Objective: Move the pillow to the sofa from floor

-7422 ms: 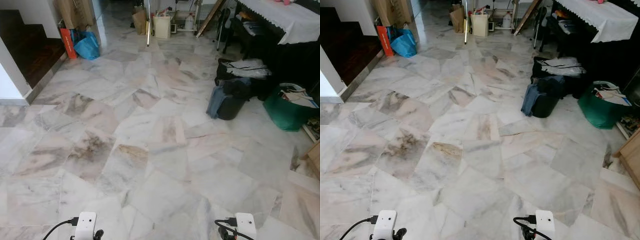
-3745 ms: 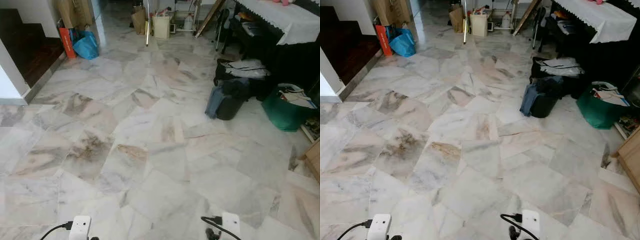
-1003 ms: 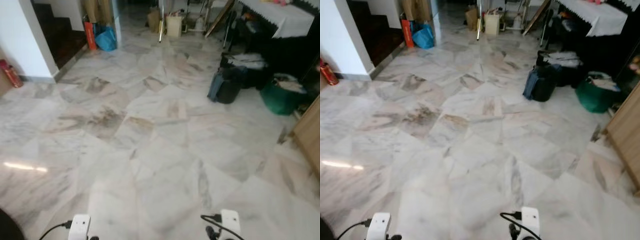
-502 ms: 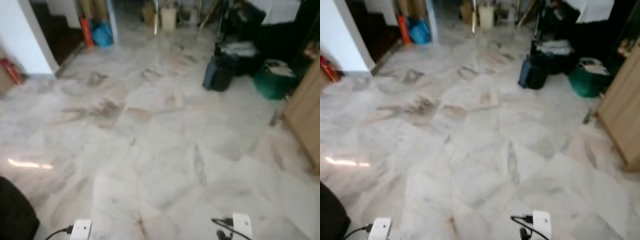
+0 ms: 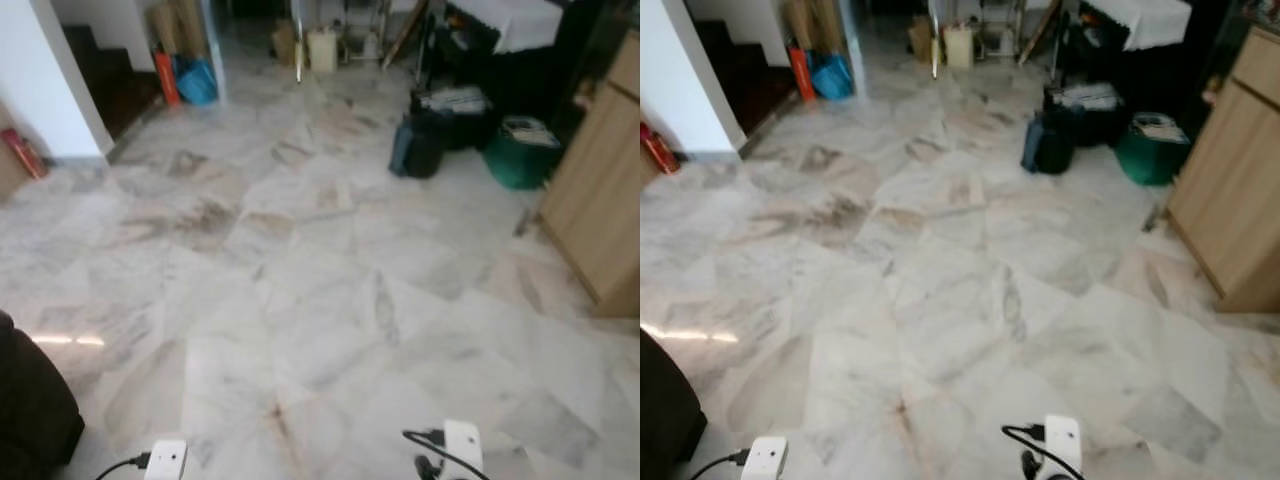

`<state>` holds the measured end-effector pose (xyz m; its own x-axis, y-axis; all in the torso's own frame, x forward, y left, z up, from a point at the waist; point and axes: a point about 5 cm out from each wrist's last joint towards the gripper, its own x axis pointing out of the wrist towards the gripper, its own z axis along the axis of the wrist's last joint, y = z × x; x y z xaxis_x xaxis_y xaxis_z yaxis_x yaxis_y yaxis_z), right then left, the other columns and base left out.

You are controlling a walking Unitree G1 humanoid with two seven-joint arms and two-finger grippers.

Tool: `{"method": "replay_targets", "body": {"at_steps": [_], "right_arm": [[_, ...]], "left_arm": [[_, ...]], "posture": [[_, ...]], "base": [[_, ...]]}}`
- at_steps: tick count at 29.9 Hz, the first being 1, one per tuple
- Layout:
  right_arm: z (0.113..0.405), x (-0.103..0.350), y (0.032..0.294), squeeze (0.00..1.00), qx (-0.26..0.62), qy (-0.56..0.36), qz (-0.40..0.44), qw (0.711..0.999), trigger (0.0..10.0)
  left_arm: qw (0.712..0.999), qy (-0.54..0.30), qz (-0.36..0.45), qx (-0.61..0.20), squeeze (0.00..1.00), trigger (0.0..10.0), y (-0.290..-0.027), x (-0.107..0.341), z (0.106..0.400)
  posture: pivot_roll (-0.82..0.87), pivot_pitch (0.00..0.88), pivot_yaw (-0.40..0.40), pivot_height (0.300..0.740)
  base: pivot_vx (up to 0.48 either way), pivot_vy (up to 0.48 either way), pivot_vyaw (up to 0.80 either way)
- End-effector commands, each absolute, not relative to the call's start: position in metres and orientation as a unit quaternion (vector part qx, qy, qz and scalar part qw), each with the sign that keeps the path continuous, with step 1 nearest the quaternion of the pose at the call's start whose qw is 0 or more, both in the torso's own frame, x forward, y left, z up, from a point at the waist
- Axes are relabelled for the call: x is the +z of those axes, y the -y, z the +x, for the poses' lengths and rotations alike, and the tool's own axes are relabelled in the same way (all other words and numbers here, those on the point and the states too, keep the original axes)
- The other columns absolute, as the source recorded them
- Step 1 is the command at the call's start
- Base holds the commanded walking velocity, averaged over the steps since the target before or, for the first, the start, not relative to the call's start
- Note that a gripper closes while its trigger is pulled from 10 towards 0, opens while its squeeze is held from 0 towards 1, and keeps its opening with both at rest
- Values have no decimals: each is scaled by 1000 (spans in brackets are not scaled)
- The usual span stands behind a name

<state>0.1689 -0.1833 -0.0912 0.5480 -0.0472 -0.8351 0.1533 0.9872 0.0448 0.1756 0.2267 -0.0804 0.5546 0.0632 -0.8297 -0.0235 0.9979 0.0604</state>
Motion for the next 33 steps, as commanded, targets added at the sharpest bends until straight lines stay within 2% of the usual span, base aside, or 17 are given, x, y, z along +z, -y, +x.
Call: {"method": "replay_targets", "body": {"at_steps": [1,9,13,17,24,27,33], "right_arm": [[180,-86,181,0,-55,-460,57,884,10000],[186,-83,185,0,-57,-454,54,888,10000],[173,-87,199,0,-60,-459,45,885,10000],[152,-91,223,0,-79,-468,46,879,10000],[124,-93,249,0,-97,-488,44,866,10000],[119,-93,256,0,-101,-490,42,865,10000],[101,-99,251,0,-95,-502,38,859,10000]], "left_arm": [[879,-475,32,24,0,10000,-228,-80,176],[881,-471,34,29,0,10000,-224,-79,182],[880,-474,30,32,0,10000,-221,-79,182],[877,-478,25,41,0,10000,-221,-81,179],[869,-492,22,47,0,10000,-219,-89,161],[866,-498,31,36,0,10000,-217,-92,155],[861,-506,54,23,0,10000,-214,-97,141]], "posture": [[11,0,-13,740],[11,0,-19,740],[8,0,-15,740],[24,0,-24,740],[35,0,-33,740],[43,0,-41,740],[79,0,-30,740]], "base": [[-319,0,0],[-74,0,0],[0,0,0],[0,0,0],[0,0,0],[0,0,0],[0,0,0]]}}
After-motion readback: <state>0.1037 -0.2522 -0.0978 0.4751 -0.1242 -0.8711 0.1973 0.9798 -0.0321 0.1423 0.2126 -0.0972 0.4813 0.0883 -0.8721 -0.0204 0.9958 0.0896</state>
